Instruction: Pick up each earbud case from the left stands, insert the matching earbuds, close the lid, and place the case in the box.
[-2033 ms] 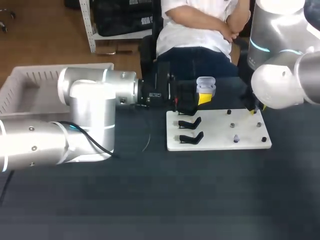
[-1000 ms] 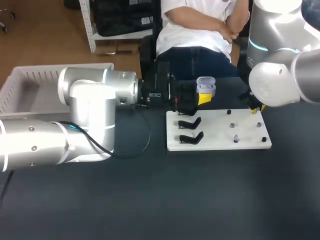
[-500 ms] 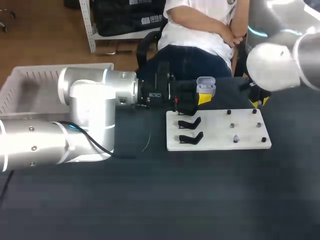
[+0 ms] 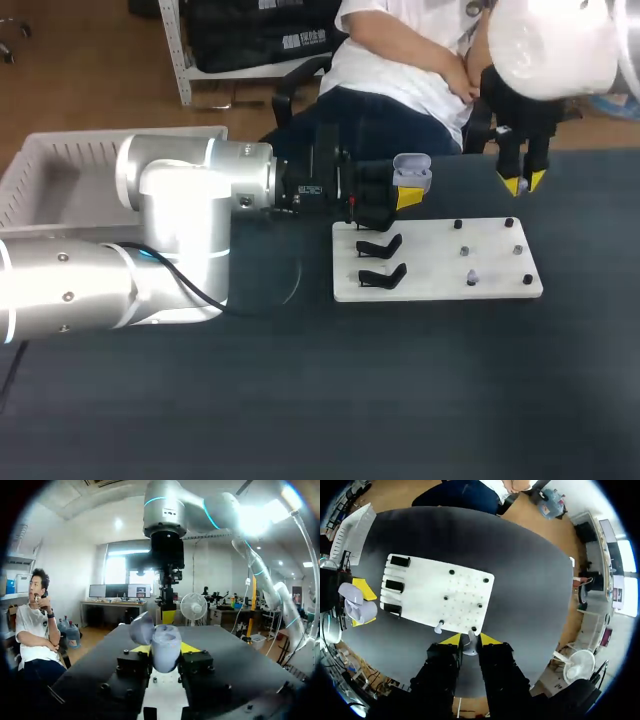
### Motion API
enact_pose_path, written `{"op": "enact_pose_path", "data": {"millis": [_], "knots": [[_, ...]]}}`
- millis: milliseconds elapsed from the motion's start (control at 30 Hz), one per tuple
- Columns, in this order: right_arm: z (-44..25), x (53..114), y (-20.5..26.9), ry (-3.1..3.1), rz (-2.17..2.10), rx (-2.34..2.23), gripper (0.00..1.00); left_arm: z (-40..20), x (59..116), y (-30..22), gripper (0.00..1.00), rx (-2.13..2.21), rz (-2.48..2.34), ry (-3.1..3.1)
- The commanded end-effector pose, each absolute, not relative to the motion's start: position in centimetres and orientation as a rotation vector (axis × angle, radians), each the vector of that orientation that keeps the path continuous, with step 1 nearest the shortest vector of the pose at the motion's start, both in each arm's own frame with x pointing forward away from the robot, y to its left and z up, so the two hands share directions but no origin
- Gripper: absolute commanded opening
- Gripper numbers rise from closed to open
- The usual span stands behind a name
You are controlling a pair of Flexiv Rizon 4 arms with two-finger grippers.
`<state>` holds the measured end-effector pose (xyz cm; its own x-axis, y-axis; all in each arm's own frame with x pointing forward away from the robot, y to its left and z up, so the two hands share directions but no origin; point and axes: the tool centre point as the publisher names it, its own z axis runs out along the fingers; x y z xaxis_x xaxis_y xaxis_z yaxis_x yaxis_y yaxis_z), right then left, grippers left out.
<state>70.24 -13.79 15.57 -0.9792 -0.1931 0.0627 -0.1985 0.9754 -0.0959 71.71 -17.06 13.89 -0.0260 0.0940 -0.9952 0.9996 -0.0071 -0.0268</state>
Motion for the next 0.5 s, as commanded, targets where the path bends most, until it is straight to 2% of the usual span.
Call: {"op": "enact_pose_path", "data": {"millis": [33,400,500], "knots": [[16.91,68.8,-13.66,-3.099,0.172,0.298,0.0,13.8,71.52,-17.07,0.0,1.265,-1.183,1.29],[16.91,68.8,-13.66,-3.099,0.172,0.298,0.0,13.8,71.52,-17.07,0.0,1.265,-1.183,1.29],[17.11,69.23,-13.09,-3.108,-0.016,-0.16,0.0,13.8,71.52,-17.07,0.0,1.265,-1.183,1.29]]}}
